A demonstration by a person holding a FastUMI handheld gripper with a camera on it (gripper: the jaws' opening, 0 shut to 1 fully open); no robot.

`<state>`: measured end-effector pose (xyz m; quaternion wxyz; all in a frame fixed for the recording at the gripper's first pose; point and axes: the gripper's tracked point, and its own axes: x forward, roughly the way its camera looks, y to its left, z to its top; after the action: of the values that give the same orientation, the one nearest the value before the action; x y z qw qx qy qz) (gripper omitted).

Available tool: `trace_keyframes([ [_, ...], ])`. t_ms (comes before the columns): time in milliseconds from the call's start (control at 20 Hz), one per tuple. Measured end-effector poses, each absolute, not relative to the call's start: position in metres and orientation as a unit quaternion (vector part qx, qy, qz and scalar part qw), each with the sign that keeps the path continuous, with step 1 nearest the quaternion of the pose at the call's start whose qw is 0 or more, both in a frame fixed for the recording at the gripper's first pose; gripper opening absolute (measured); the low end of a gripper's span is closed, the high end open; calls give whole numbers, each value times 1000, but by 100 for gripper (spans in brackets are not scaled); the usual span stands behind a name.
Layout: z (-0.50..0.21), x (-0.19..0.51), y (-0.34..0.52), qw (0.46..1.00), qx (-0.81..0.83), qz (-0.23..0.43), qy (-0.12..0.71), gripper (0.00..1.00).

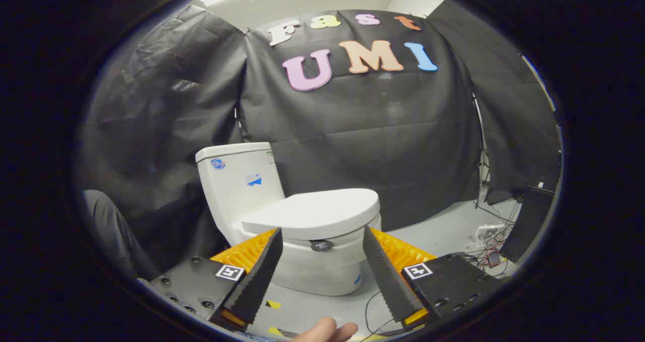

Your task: Open the toilet lid.

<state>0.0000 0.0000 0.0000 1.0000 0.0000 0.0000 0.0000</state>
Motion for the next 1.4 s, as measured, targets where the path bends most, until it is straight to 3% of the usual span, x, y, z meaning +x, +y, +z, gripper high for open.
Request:
trace_keyframes([
  [1100, -23, 12, -18, 999, 29, -22, 22, 99],
  [1400, -16, 34, -15, 996, 83, -8, -13, 99],
])
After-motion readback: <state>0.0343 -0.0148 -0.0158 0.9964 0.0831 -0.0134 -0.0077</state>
